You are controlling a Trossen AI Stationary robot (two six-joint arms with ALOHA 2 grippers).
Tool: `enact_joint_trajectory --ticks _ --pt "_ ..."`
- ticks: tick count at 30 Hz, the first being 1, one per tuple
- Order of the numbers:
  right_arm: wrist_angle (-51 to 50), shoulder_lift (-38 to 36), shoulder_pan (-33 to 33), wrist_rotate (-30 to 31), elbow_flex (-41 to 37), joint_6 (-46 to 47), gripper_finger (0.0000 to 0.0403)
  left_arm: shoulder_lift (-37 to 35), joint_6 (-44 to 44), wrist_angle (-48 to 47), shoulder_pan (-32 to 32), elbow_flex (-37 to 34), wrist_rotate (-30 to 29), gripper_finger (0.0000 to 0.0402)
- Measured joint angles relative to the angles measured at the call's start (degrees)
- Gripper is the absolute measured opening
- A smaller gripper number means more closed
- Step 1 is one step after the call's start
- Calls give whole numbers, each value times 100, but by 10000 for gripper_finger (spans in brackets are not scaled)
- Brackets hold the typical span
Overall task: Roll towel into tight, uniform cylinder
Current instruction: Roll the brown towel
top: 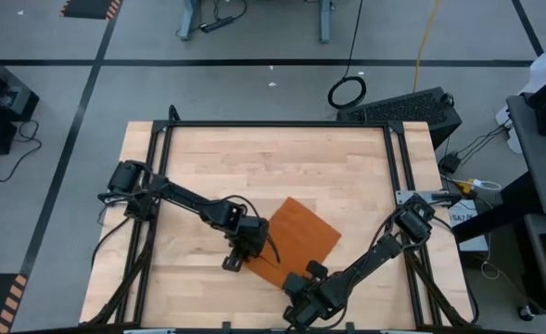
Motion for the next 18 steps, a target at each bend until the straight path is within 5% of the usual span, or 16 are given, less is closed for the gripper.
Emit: enact_joint_trajectory --ticks 3,7,11,14,18 --pt "62 2 8 -11 0 -67 11 -297 39 -299 2 0 -8 181" --pt "65 4 8 -5 0 -74 20 -797 179 -626 -138 -12 -17 233" --pt "69 8 36 16 -2 -38 17 -1303 438 59 -810 -418 -319 250" --pt "78 11 90 61 -8 -11 6 -1484 459 1053 -1413 -937 -1300 251" --pt "98 15 136 98 -11 7 6 -1489 698 1971 -2107 -1442 -3493 251"
